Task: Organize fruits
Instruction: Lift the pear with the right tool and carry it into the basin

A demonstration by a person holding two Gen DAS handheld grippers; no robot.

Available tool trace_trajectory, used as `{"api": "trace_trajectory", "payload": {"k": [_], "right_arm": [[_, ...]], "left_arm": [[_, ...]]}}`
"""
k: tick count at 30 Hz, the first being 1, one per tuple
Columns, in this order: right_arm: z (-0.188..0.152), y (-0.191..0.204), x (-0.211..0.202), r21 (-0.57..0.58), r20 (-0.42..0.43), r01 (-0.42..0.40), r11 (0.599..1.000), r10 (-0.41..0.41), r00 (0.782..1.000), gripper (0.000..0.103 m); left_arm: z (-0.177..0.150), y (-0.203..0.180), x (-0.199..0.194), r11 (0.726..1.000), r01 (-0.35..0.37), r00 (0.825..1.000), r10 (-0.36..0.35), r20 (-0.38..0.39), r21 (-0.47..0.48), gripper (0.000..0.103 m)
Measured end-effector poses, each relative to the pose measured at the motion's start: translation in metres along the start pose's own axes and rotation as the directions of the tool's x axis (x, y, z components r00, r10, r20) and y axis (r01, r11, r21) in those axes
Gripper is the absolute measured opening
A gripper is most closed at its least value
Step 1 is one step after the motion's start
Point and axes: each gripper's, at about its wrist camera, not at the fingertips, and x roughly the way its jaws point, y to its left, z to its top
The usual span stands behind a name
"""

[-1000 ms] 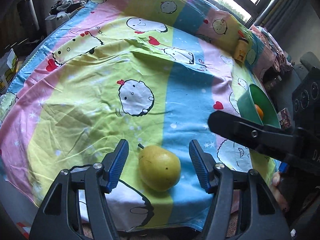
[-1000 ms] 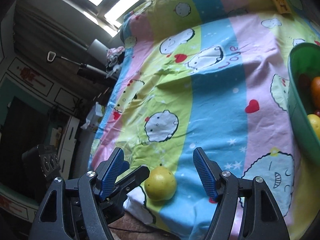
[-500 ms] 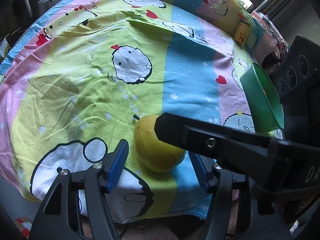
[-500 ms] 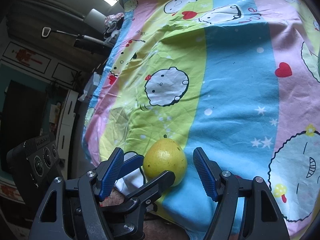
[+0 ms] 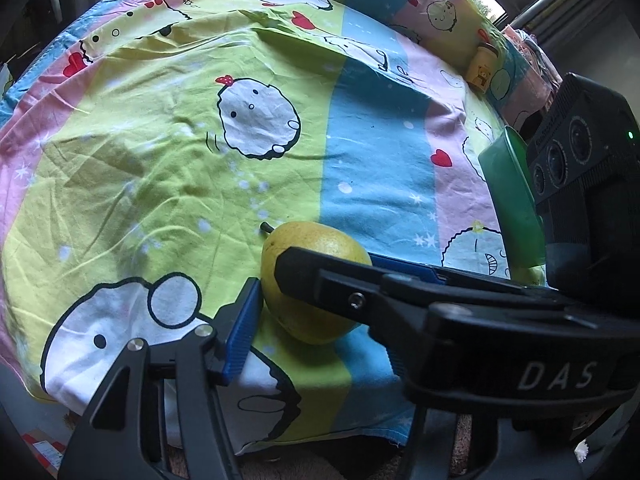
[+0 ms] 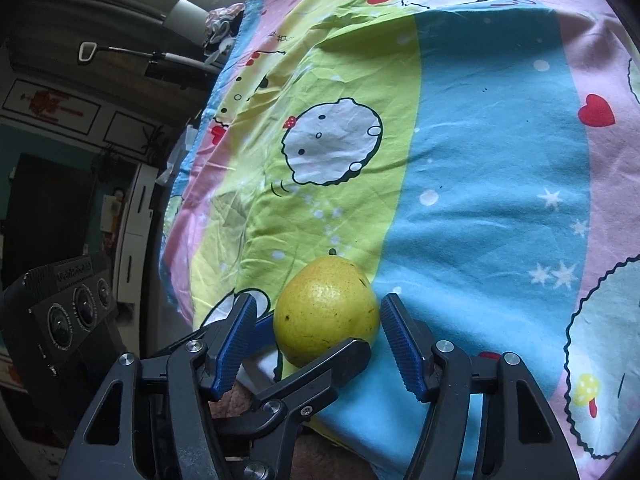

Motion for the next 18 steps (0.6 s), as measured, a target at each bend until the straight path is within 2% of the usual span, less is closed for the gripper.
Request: {"api": "trace_trajectory", "payload": {"k": [4, 10, 14, 18], "right_arm": [[0.001, 0.001, -0.009, 0.000, 0.039, 0.008, 1.000, -0.008, 0.999, 0.059], [0.006, -0.002, -0.052, -0.009, 0.177, -0.019, 1.000, 0.020, 0.984, 0.059], [0.008, -0.014, -0.091, 0.010, 0.287, -0.036, 0.999, 0.032, 0.958, 0.059], [0.005, -0.033, -0.129, 0.057, 0.403, -0.039, 0.998, 0.013, 0.915, 0.059]], "left_arm": [[0.006, -0.011, -0.007, 1.000, -0.008, 0.999, 0.007, 0.042, 0.021, 0.056], [0.021, -0.051, -0.022, 0.991, -0.020, 0.990, 0.002, 0.138, 0.132, 0.056], [0.032, -0.088, -0.028, 0.973, -0.024, 0.982, -0.019, 0.186, 0.228, 0.056], [0.042, -0.125, -0.026, 0.945, -0.005, 0.975, -0.069, 0.212, 0.327, 0.056]]}}
